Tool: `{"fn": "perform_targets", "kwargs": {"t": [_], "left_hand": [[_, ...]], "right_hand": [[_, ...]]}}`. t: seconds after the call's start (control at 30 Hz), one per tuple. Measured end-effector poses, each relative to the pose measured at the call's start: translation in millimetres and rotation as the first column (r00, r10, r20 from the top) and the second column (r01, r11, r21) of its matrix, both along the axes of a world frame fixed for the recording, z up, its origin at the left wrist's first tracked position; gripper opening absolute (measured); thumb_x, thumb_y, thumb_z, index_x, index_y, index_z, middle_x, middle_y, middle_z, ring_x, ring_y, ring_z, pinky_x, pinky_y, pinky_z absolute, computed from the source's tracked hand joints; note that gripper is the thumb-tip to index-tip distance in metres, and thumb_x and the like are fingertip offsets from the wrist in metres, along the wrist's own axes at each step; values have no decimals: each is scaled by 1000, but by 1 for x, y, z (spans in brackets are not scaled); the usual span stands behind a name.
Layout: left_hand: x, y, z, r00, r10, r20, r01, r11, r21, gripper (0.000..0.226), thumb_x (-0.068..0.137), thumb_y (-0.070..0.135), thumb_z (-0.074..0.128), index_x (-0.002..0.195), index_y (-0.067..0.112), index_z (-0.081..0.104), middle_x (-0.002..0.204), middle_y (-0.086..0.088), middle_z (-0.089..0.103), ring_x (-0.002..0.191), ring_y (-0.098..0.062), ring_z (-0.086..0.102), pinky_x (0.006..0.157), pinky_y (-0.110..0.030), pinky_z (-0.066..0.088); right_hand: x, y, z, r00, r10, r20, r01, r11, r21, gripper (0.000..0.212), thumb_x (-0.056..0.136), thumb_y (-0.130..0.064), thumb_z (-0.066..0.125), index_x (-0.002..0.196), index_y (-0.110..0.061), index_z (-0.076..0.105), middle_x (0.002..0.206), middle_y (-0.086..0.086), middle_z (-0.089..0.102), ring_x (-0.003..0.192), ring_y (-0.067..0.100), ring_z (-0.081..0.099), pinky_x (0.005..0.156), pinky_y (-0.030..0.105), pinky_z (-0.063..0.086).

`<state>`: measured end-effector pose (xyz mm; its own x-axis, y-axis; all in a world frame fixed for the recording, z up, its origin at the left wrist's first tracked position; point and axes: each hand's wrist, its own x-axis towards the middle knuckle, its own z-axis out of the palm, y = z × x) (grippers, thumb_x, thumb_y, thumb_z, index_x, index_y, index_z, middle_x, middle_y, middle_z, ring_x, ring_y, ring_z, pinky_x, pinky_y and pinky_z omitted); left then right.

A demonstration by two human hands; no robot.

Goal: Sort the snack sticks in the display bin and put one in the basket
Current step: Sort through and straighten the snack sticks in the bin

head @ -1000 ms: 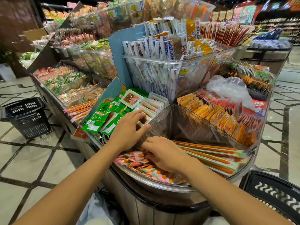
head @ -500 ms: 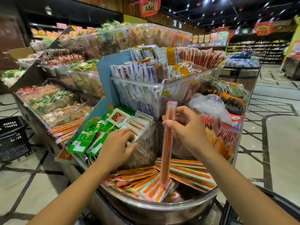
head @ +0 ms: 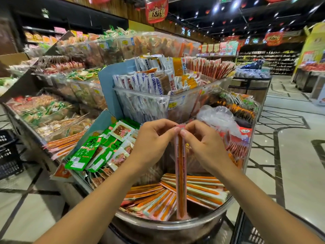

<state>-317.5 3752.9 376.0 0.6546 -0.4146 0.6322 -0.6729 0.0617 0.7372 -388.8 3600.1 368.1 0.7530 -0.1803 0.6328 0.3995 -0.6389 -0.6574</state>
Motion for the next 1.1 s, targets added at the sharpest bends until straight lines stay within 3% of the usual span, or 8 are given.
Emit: {"fn": "perform_targets", "kwargs": {"t": [0.2, 0.37, 0.6, 0.7, 0.8, 0.9, 1.0, 1.1], "left_hand": [[-3, 0, -2, 998, -12, 67, 5, 995, 101, 22, 92, 5, 69, 101, 22, 78, 88, 7, 78, 85, -7, 74, 81, -34, 62], [-4, -5, -8, 994, 51, 97, -57, 997, 60, 14, 90, 15, 71, 100, 18, 80, 85, 6, 77, 82, -13, 74, 76, -47, 61], [-11, -12, -4, 993, 87, 76, -87, 996, -11, 11, 90, 12, 73, 99, 15, 81, 85, 5, 78, 80, -9, 74, 75, -40, 62], [-9, -13, 3, 994, 112, 14, -111, 992, -64, 10, 90, 13, 74, 97, 16, 80, 82, 5, 78, 79, -10, 74, 74, -39, 62], [-6, -12, 14, 989, 118, -92, -132, 979, -155, 8, 89, 12, 75, 94, 16, 80, 79, 0, 77, 70, -9, 70, 65, -26, 55], [-8, -11, 23, 982, 65, -176, -100, 975, -197, 9, 90, 10, 73, 97, 10, 79, 81, -6, 78, 69, -9, 70, 59, -16, 50], [-11, -7, 15, 969, -10, -248, -33, 985, -167, 11, 93, 14, 69, 102, 11, 75, 88, -7, 78, 76, -14, 73, 60, -22, 55], [-17, 0, -12, 951, -56, -304, 52, 998, -24, 13, 93, 15, 70, 105, 13, 72, 92, -8, 77, 80, -18, 73, 67, -29, 60]], "right_hand": [[-1, -7, 1, 1000, 29, 8, -29, 1000, 11, 23, 100, -31, 59, 83, -17, 66, 71, 3, 62, 67, 23, 60, 63, 54, 51], [0, -6, 1, 999, 22, -23, -21, 999, 24, 24, 102, -27, 57, 83, -19, 68, 68, -5, 61, 65, 15, 58, 63, 46, 50], [-5, -6, 0, 992, 121, -38, -109, 967, 231, 25, 106, -20, 49, 90, -9, 65, 68, 18, 60, 53, 18, 52, 53, 33, 42], [-7, -7, -2, 989, 132, -69, -112, 963, 246, 17, 101, -24, 58, 94, -13, 68, 77, 12, 64, 59, 18, 56, 55, 35, 45], [-11, -10, -12, 973, 155, -173, -137, 984, 114, 14, 96, -26, 66, 90, -13, 70, 81, 12, 67, 74, 30, 63, 67, 44, 54], [-15, -13, -18, 961, 180, -209, -160, 981, 106, 21, 95, -27, 68, 86, -7, 72, 78, 17, 64, 72, 32, 62, 63, 41, 55], [-14, -14, -15, 973, 163, -161, -132, 973, 188, 22, 93, -23, 69, 85, -4, 74, 69, 16, 60, 58, 17, 53, 55, 25, 45], [-11, -19, -8, 990, 120, -70, -92, 943, 319, 17, 93, -21, 70, 85, -7, 76, 65, 21, 60, 54, 15, 48, 50, 25, 38]]}}
